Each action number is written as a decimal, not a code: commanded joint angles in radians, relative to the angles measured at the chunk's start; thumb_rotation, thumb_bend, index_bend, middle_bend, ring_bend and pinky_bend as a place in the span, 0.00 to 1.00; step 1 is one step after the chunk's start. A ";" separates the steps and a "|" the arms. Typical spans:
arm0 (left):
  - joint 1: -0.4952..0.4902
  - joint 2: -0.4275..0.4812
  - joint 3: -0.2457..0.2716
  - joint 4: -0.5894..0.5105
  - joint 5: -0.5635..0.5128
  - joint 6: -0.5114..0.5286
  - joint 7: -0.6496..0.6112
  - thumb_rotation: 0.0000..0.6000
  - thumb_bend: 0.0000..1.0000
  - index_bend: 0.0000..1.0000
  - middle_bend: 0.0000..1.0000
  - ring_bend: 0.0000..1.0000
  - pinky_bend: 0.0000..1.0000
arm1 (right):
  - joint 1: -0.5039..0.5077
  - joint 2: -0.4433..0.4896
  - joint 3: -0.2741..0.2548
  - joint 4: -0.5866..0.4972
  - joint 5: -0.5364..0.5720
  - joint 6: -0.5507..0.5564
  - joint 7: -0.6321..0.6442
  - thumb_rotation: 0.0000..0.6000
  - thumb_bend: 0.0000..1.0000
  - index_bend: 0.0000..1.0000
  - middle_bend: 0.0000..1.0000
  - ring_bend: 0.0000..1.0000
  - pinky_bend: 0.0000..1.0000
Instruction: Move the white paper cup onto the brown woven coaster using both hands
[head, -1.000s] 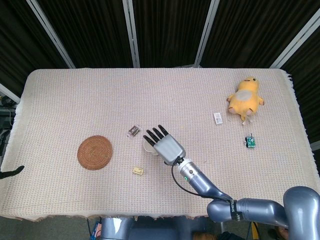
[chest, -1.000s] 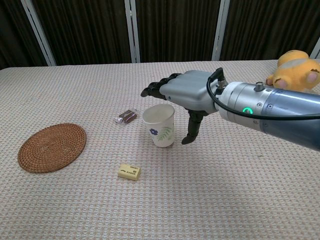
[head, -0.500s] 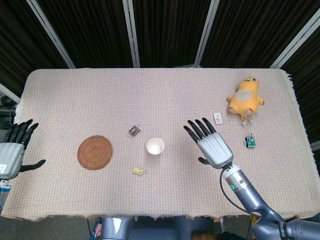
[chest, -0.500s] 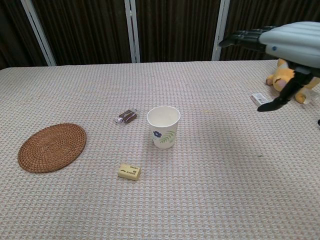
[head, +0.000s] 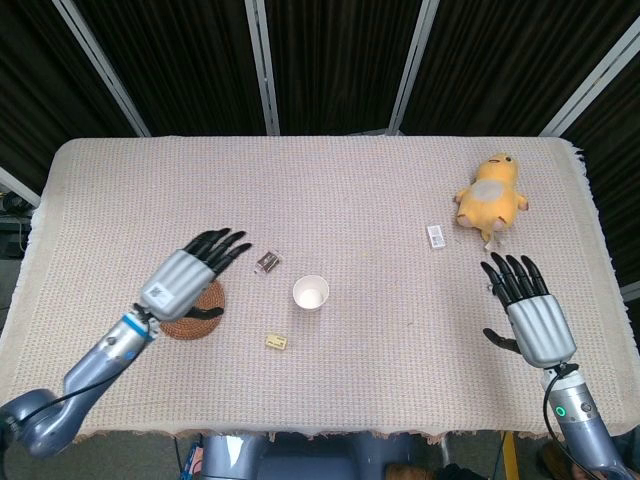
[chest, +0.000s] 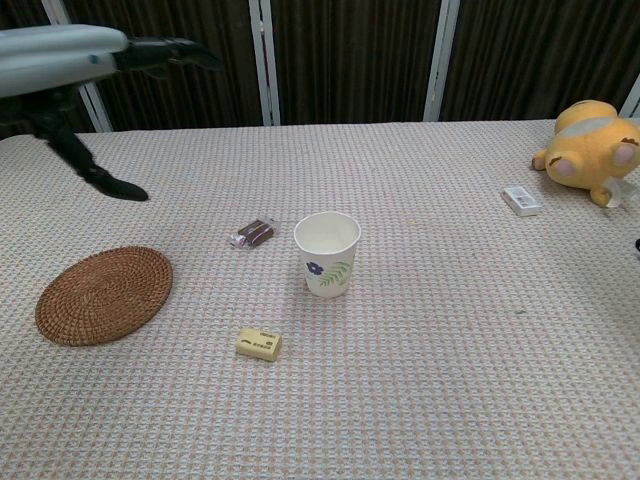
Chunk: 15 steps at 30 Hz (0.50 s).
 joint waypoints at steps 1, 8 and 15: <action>-0.141 -0.133 -0.052 -0.004 -0.148 -0.132 0.179 1.00 0.00 0.09 0.06 0.04 0.14 | -0.014 0.002 0.008 0.010 0.003 0.011 -0.001 1.00 0.00 0.00 0.00 0.00 0.00; -0.285 -0.318 -0.054 0.124 -0.378 -0.145 0.487 1.00 0.00 0.09 0.07 0.05 0.17 | -0.028 0.023 0.038 0.014 0.031 -0.002 0.033 1.00 0.00 0.00 0.00 0.00 0.00; -0.353 -0.385 -0.014 0.201 -0.506 -0.126 0.620 1.00 0.00 0.12 0.08 0.08 0.21 | -0.037 0.032 0.062 0.026 0.058 -0.023 0.063 1.00 0.00 0.00 0.00 0.00 0.00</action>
